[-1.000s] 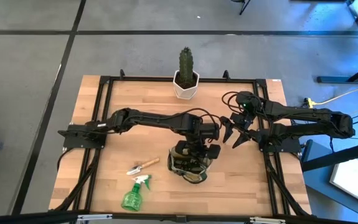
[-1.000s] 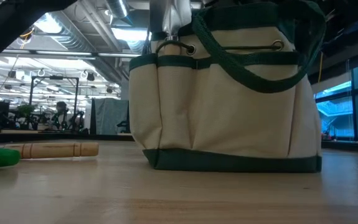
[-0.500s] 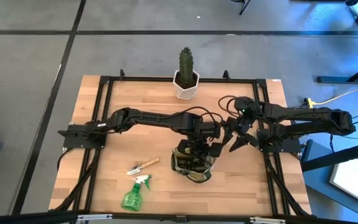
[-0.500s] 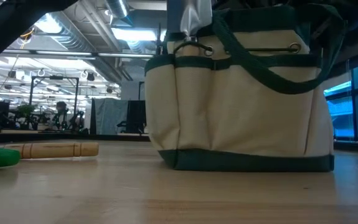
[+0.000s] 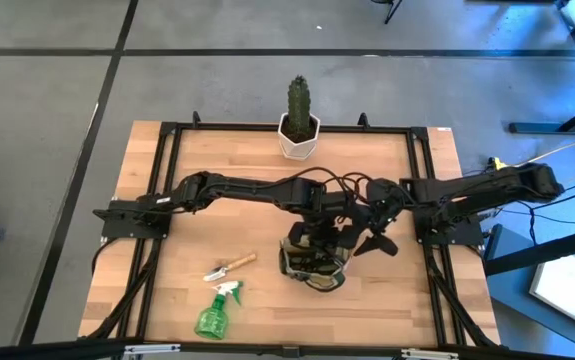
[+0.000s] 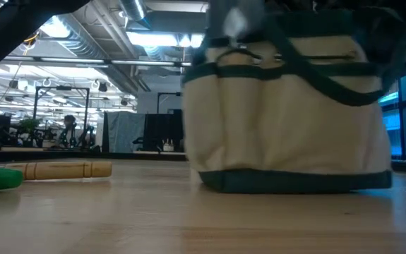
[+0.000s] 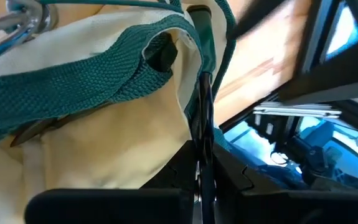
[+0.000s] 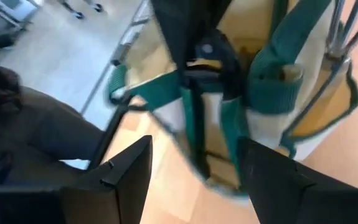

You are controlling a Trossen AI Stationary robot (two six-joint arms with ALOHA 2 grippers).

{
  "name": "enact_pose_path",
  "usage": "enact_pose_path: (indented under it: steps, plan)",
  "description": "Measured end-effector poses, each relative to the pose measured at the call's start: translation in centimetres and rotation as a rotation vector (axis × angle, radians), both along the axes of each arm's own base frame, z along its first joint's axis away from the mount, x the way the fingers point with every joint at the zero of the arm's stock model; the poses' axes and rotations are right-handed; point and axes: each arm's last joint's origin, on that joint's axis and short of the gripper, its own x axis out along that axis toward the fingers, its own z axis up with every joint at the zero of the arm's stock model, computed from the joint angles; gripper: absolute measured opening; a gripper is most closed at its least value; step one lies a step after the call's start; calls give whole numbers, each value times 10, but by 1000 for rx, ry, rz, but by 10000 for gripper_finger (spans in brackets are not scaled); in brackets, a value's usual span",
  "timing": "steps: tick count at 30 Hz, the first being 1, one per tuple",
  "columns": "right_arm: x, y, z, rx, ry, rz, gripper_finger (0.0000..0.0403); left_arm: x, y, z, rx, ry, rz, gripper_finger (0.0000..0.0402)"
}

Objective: Pick & Place Garden tools in Gardening bag
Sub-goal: Put the green fruit pruner into the green gardening bag

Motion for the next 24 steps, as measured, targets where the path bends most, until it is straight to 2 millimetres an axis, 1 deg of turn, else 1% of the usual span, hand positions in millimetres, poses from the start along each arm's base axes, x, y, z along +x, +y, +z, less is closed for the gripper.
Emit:
enact_pose_path:
  steps: [4,8,12,18,24]
  plan:
    - [3,3,-4,-58,9,-47,227,2,1,1,13,-20,11,19]
    - [4,6,-6,-103,11,-79,205,2,1,1,14,-19,13,19]
    - [4,8,-6,-129,5,-84,176,2,1,1,17,-24,13,19]
    - [5,9,-10,-138,28,-77,131,8,1,5,35,-101,21,20]
    - [6,10,-18,-148,71,-50,66,9,3,5,48,-120,24,29]
